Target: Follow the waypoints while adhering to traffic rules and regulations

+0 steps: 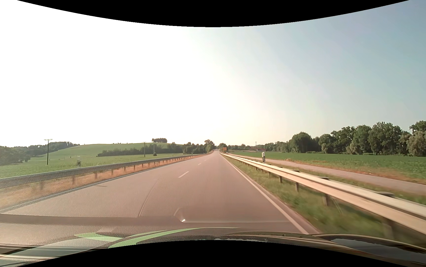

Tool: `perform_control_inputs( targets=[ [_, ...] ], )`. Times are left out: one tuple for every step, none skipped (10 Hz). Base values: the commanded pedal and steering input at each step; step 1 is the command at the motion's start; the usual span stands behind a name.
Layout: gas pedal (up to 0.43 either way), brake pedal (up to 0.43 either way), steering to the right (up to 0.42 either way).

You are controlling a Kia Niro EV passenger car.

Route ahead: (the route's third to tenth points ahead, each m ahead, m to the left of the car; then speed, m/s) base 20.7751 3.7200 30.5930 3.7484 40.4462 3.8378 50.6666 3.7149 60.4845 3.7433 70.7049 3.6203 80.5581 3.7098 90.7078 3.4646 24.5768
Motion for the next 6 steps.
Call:
perform_control_inputs(
  targets=[
    [0.22, 0.0, -0.001],
    [0.22, 0.0, -0.001],
    [0.22, 0.0, -0.001],
    [0.22, 0.0, -0.001],
    [0.22, 0.0, -0.001],
    [0.22, 0.0, -0.001]
  ],
)
